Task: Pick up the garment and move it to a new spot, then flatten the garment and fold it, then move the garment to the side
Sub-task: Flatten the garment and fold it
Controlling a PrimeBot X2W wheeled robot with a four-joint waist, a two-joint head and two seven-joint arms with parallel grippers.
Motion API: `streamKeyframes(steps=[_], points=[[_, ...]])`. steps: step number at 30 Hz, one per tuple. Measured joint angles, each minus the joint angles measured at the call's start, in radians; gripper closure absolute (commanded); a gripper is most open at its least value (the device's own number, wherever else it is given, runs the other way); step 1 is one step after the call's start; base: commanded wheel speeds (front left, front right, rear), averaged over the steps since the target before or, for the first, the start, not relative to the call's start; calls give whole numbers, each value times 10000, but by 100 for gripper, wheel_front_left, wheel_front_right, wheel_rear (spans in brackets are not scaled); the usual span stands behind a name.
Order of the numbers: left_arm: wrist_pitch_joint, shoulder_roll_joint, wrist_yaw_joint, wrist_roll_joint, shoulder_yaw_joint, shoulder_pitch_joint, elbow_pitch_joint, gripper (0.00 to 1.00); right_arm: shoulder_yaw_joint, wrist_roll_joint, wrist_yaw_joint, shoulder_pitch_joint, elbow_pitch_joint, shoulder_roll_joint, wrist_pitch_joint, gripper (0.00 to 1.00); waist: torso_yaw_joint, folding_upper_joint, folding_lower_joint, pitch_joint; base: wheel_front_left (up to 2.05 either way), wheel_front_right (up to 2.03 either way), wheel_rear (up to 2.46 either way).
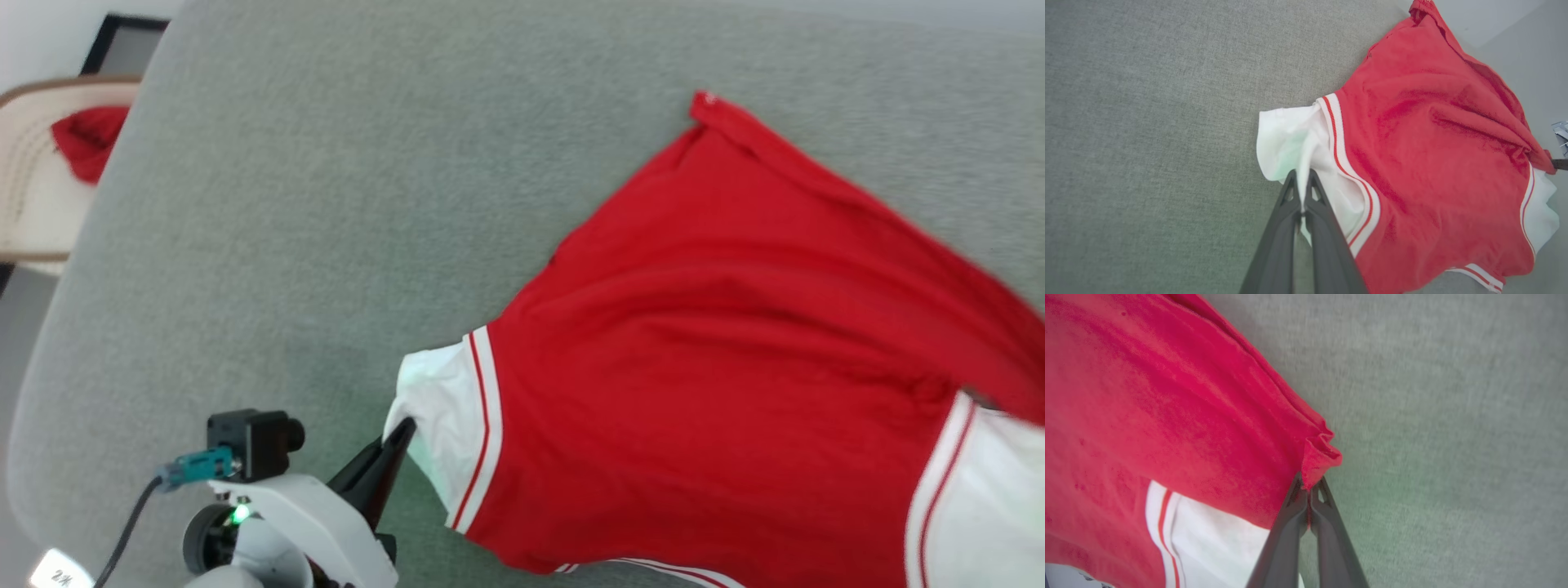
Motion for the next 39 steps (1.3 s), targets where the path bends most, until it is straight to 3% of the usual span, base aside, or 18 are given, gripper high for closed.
streamKeyframes(steps=[7, 15, 16, 17, 18, 24, 31, 39], points=[[-40, 357, 174, -146, 128, 342, -288, 100, -811, -104, 0, 2259, -1195, 1055, -58, 100, -533, 0, 0, -501, 0, 0, 0], [-29, 537, 284, -205, 173, 513, -491, 100, -1212, -380, 0, 3763, -1551, 2084, -372, 100, -907, 0, 0, -940, 0, 0, 0], [-29, 550, 286, -222, 174, 544, -506, 100, -1202, -420, 0, 3838, -1549, 2167, -443, 96, -946, 0, 0, -976, 0, 0, 0], [-29, 566, 286, -228, 173, 569, -520, 100, -1174, -466, 0, 3850, -1547, 2209, -533, 61, -983, 0, 0, -1009, 0, 0, 0], [-29, 570, 286, -228, 171, 569, -533, 100, -1145, -522, 0, 3848, -1547, 2217, -667, 0, -1016, 0, 0, -1044, 0, 0, 0], [-29, 596, 286, -228, 171, 574, -552, 100, -953, -752, 0, 3802, -1507, 2265, -1083, 0, -1130, 0, 0, -1229, 0, 0, 0], [-12, 554, 272, -228, 136, 593, -499, 100, -493, -828, 0, 2972, -2439, 1973, -1708, 0, -1080, 0, 0, -1346, 0, 0, 0], [2, 362, 178, -161, 25, 519, -431, 100, 1515, -1022, 0, 577, -2462, 1001, -3595, 0, -866, 0, 0, -1298, 0, 0, 0]])
